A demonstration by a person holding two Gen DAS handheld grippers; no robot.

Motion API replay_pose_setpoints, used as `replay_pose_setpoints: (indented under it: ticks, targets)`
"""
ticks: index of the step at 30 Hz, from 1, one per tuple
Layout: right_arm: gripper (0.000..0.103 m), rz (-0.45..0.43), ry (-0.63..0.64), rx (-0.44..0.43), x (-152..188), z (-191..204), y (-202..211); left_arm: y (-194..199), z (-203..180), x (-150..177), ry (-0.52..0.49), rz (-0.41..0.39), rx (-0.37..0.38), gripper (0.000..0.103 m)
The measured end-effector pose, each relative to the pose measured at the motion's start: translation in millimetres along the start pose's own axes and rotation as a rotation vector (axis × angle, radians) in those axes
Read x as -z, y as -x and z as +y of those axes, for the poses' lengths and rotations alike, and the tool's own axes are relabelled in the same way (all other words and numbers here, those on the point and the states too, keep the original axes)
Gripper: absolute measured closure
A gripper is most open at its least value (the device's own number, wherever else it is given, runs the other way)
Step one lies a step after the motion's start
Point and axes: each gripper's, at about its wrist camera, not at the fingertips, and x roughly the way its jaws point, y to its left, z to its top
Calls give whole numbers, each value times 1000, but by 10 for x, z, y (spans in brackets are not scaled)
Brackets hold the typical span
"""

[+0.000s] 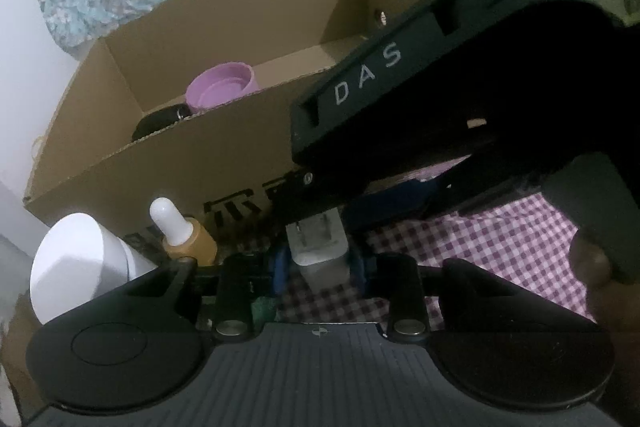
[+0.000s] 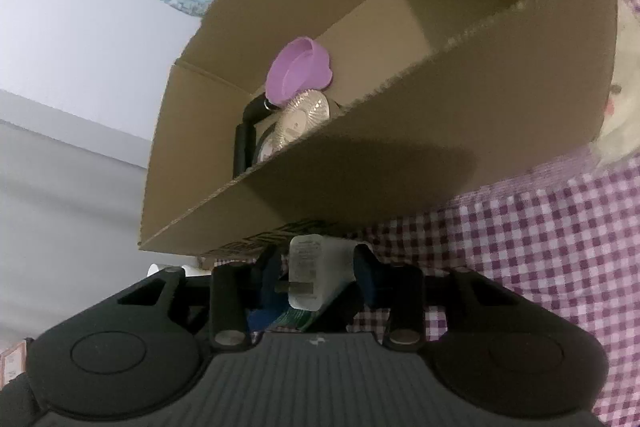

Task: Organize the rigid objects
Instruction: 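Close the right gripper on the white charger plug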

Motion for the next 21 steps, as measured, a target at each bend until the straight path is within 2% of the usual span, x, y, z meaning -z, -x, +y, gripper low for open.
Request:
replay_pose_setpoints:
  ticks: [6,21]
  targets:
    - [66,-3,-11,1,37,-57,76,44,-10,26,30,-2,33,75]
    - [66,-22,-40,58,262,-165,398,170,-230,81,70,43,186,75]
